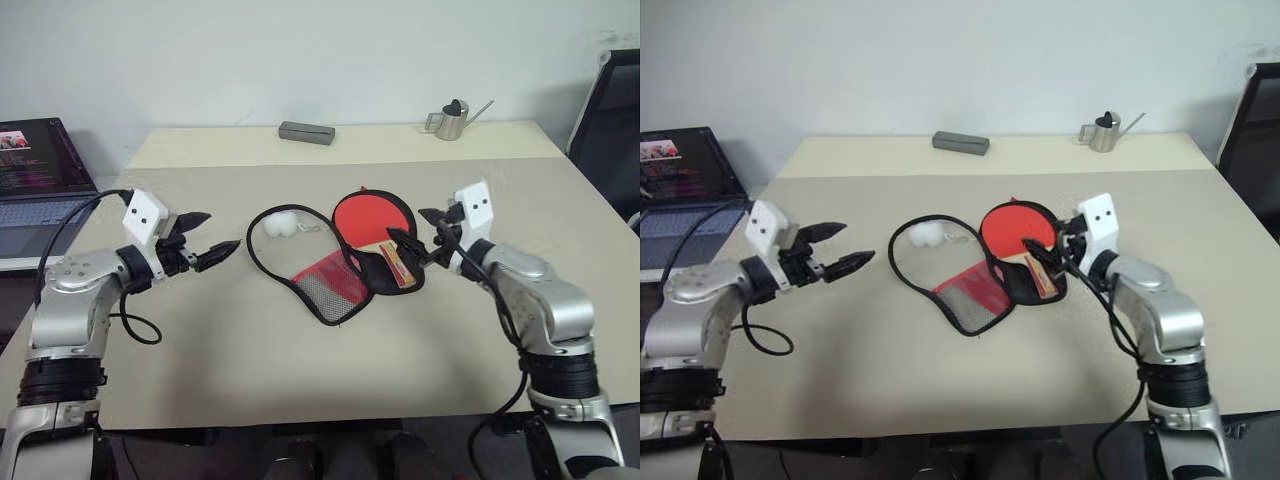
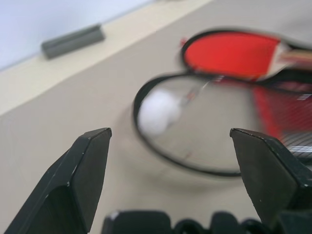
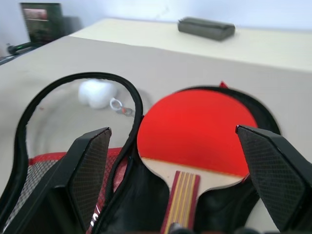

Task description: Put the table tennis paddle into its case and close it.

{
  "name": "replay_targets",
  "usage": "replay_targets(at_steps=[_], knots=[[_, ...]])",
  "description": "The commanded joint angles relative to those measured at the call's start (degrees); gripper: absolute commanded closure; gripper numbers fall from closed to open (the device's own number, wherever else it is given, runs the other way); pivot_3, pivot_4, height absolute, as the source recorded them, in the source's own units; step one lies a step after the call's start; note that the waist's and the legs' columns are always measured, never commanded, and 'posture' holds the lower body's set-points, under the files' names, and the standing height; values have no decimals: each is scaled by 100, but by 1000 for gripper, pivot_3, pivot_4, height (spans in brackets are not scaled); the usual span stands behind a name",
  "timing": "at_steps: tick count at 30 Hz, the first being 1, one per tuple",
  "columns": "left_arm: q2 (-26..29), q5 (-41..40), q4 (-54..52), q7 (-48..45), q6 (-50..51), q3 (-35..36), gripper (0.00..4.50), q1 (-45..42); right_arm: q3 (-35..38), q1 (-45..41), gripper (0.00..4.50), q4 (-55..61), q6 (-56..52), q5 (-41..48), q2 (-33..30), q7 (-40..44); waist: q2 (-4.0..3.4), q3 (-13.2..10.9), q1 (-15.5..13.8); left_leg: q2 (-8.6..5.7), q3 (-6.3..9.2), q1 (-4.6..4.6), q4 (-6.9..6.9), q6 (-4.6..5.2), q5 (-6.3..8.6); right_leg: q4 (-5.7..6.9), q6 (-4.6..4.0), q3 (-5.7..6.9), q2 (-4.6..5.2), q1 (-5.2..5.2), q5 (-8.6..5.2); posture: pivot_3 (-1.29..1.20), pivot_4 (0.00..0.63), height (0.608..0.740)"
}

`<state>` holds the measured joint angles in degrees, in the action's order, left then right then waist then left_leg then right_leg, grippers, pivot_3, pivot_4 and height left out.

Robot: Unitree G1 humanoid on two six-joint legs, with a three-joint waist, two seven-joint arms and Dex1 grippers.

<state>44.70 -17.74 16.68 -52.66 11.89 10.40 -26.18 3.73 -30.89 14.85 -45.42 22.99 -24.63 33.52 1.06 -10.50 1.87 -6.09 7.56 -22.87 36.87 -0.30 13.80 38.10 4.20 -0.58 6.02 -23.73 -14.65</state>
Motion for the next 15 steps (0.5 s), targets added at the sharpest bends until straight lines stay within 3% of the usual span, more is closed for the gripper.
replay_targets(at_steps=[1, 15], knots=[[-68, 308, 417, 217, -457, -57, 231, -306, 39, 20, 13, 411, 52, 364, -105, 306, 0, 0, -2, 0, 1, 0, 0, 0, 0, 0, 0, 1, 0, 0, 0, 0, 150, 740], [-951, 1334, 3184, 1251, -1792, -572, 231, -1586, 15, 274, 13, 605, -27, 574, -405, 375, 8, 2, -6, -7, 5, -2, 6, -1, -1, 0, 8, 7, 7, 6, 5, 0, 150, 740]])
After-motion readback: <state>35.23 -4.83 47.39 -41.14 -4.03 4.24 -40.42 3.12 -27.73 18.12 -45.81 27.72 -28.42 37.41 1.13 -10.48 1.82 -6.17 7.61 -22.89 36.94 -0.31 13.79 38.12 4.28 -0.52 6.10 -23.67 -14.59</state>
